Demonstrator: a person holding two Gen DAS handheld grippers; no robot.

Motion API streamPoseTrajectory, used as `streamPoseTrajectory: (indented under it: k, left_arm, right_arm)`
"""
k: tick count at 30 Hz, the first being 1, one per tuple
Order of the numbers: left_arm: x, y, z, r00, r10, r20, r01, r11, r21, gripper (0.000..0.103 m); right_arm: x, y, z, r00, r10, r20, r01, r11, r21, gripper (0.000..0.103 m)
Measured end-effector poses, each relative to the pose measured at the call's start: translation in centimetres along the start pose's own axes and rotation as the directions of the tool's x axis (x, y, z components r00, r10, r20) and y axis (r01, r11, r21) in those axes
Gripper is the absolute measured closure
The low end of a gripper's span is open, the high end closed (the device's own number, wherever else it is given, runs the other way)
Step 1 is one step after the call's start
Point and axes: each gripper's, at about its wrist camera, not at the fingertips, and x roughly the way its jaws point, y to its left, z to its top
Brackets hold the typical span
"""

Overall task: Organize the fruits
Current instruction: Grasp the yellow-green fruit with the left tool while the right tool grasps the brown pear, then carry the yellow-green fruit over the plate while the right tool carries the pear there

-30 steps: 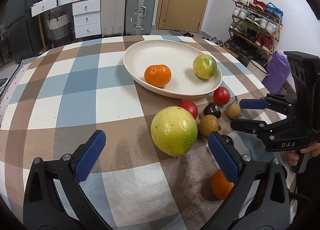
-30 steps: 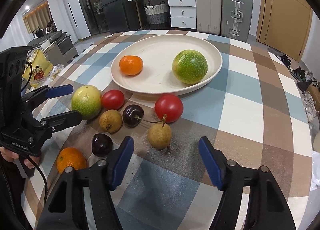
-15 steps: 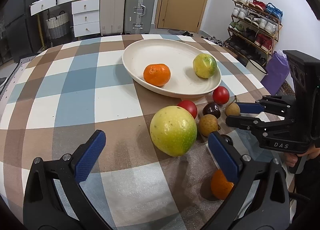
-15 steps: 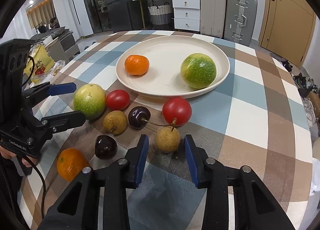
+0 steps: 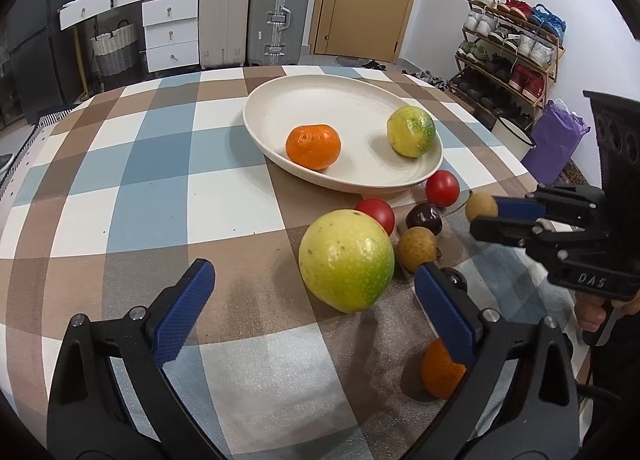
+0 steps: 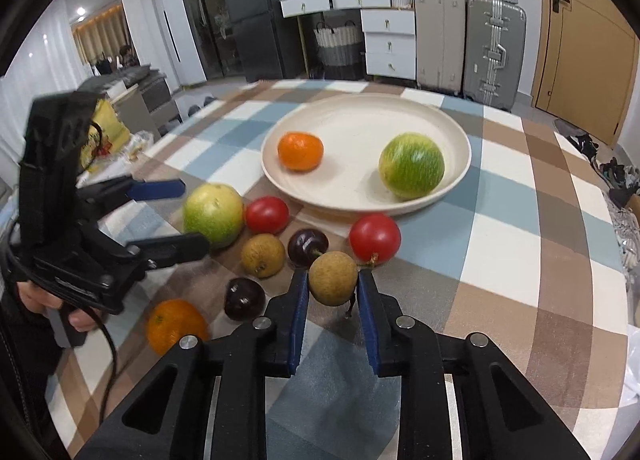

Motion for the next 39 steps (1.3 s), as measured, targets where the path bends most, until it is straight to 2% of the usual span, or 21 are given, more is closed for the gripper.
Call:
streamPoseTrajectory:
  k: [2,8,11,12,13,19,29,39]
  left_arm:
    - [0.3,-0.1,0.0,1.000,-0.002,-0.015,0.002,1.000,0.006,0.007]
    - [1.3,-0.8,0.4,0.999,-0.019,-0.037,0.020,1.000,0.023,0.025]
    - [1.5,-1.2,0.5,0.999,-0.033,-0.040,0.035,0.999,0.038,0.044]
    - [1.4,-1.2,0.4,0.998,-0.044,-0.036,0.045,0.998,0.041,0.055]
    - [1.3,-1.2,0.4,0.998,-0.052,-0.030,0.053,0.998,0.043,0.056]
    - [0.3,-1.2,0.3,0.998,-0.060,0.014,0.059,0.997,0.049,0.056]
    - [-1.9,-1.3,0.5,0.995,-0.056,0.088,0.051,0.997,0.063,0.056]
    - [-4.7,-1.5,1.6,0.991,-0.037,0.131,0.027,0.997,0.075,0.056]
  right_arm:
    - [-0.4,-0.1,0.1,1.000,0.002,0.020,-0.002,1.000,0.009,0.078]
    - [-0.4,0.0,0.2,1.000,0.001,0.024,-0.001,1.000,0.007,0.078]
    - [-0.4,0.0,0.2,1.000,0.001,0.023,-0.001,1.000,0.007,0.078]
    - [-0.4,0.0,0.1,1.000,0.002,0.024,-0.002,1.000,0.008,0.078]
    - [-0.5,0.0,0.1,1.000,0.003,0.025,-0.003,1.000,0.009,0.078]
    - [-0.6,-0.1,0.0,1.000,0.002,0.031,-0.002,1.000,0.009,0.078]
    - [-2.1,-0.4,0.6,0.996,0.007,0.091,-0.010,1.000,0.028,0.078]
    - [-3.9,-0.6,2.7,0.992,-0.006,0.128,0.000,0.999,0.045,0.078]
